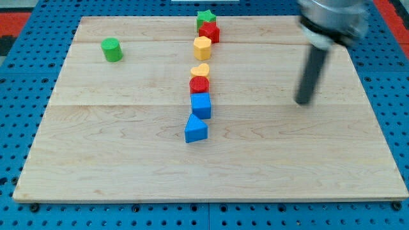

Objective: Slide the green circle between the yellow blocks

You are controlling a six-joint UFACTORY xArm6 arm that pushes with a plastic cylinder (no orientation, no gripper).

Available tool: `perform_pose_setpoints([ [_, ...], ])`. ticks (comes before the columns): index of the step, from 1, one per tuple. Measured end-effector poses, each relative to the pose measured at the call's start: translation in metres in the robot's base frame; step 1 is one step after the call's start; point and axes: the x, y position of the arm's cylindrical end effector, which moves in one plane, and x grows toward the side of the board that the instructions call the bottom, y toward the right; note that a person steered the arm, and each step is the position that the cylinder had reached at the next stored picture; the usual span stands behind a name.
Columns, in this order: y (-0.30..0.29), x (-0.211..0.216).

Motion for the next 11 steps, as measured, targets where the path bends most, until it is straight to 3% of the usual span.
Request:
perform_pose_setpoints([
  [1, -0.061, 0.096],
  [2, -0.21, 0.125],
  [3, -0.346, 0.055],
  [4, -0.388, -0.062],
  [5, -0.403, -0.172],
  [6, -0.407, -0.216],
  [7, -0.447, -0.217],
  [8, -0.436, -0.265],
  [9, -0.335, -0.241],
  [10, -0.28, -0.205],
  [11, -0.293, -0.196],
])
